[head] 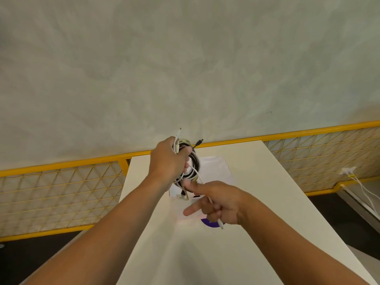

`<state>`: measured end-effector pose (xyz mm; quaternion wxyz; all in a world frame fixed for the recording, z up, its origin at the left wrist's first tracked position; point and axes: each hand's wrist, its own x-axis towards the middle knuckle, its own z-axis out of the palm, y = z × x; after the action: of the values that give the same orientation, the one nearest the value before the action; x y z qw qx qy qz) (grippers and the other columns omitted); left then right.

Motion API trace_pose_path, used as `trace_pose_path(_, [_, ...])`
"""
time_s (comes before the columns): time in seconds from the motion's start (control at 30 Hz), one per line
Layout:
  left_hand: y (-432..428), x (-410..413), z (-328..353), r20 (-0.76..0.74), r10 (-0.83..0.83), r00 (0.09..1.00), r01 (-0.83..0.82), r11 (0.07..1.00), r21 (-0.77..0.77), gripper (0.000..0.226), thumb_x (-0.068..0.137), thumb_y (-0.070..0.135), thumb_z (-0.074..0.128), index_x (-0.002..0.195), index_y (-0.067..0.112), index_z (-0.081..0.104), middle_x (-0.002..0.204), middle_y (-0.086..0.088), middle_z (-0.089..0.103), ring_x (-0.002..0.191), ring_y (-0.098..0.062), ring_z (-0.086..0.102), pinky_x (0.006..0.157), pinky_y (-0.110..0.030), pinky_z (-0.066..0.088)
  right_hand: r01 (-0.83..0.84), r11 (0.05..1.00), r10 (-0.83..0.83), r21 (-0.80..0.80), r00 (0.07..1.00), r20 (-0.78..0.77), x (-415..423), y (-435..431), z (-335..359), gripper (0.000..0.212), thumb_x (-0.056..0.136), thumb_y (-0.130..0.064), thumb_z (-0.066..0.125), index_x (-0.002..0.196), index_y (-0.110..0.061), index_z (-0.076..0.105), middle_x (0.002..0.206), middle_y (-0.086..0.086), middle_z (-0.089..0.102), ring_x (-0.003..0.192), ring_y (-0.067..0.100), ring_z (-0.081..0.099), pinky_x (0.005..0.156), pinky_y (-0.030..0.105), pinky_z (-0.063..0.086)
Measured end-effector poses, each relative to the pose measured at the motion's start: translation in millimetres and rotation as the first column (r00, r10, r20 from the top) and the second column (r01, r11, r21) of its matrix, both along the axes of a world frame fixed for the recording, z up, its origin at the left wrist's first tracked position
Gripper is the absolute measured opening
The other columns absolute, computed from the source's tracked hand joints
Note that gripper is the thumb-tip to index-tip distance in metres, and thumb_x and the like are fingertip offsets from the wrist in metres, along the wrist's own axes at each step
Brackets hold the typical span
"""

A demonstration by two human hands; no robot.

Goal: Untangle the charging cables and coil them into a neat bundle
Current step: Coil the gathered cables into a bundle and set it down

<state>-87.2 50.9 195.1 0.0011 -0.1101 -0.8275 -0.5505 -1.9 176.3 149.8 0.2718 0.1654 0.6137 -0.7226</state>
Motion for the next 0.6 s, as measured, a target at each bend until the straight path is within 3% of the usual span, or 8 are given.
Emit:
trace_pose_path(0.07, [2.0,0.8,0.1,-0.044,0.042,0.998,-0.04,0.999,0.037,0.013,0.095,0.019,0.067,0.086,0.02,0.057,0.075,-0.008,0.071,0.045,-0.006,0.061,0.055,-0.03,0.058,0.119,0.982,-0.115,-0.149,0.993,0.036,-4.8,-2.0,-3.6,0.085,0.069,-0.069,0.074,0.123,-0.009,0.049,0.106,0.024,0.074,0.042,0.007,0.015,0.044,0.017,0.024])
trace_pose_path(0.13, [4.0,1.5,0.0,-0.043,0.054,0.998,-0.049,0.993,0.107,0.011,0.095,0.019,0.067,0.088,0.021,0.057,0.073,-0.006,0.07,0.046,-0.007,0.062,0.06,-0.034,0.06,0.173,0.954,-0.172,-0.245,0.985,0.027,-8.7,-4.9,-4.1,0.085,0.071,-0.072,0.07,0.126,-0.009,0.052,0.11,0.022,0.074,0.039,0.006,0.015,0.041,0.016,0.023])
trace_pose_path(0.23, [7.1,2.9,1.2,-0.02,0.039,0.999,-0.035,0.988,0.152,0.011,0.095,0.019,0.067,0.098,0.012,0.059,0.071,-0.005,0.068,0.047,-0.009,0.061,0.058,-0.033,0.058,0.281,0.903,-0.307,-0.326,0.951,-0.032,-16.2,-6.6,-8.2,0.072,0.076,-0.062,0.072,0.126,-0.01,0.063,0.108,0.012,0.073,0.036,0.006,0.02,0.036,0.017,0.023])
trace_pose_path(0.33, [6.8,3.1,-0.4,0.012,0.029,0.999,-0.031,0.984,0.173,0.012,0.095,0.017,0.067,0.1,0.011,0.059,0.073,-0.009,0.069,0.045,-0.01,0.059,0.055,-0.031,0.056,0.418,0.837,-0.46,-0.353,0.887,-0.04,-22.1,-1.9,-11.3,0.058,0.074,-0.043,0.08,0.118,-0.006,0.068,0.088,0.008,0.054,0.041,0.007,0.022,0.036,0.021,0.021])
trace_pose_path(0.47, [3.4,0.6,-7.4,0.061,0.023,0.998,-0.034,0.979,0.199,0.021,0.094,0.02,0.068,0.102,0.003,0.06,0.073,-0.01,0.071,0.048,-0.013,0.061,0.066,-0.04,0.059,0.458,0.805,-0.519,-0.377,0.852,-0.071,-19.5,4.2,-6.4,0.029,0.083,-0.028,0.076,0.103,-0.008,0.072,0.082,0.006,0.05,0.042,0.008,0.023,0.037,0.021,0.02])
trace_pose_path(0.6, [1.1,-0.3,-9.1,0.124,-0.023,0.992,-0.013,0.96,0.279,0.022,0.094,0.021,0.068,0.103,0.002,0.061,0.079,-0.014,0.071,0.052,-0.013,0.061,0.06,-0.033,0.056,0.46,0.795,-0.545,-0.397,0.828,-0.132,-15.6,12.0,-4.0,0.018,0.097,-0.019,0.064,0.107,-0.005,0.069,0.073,0.002,0.051,0.042,0.007,0.023,0.038,0.02,0.021])
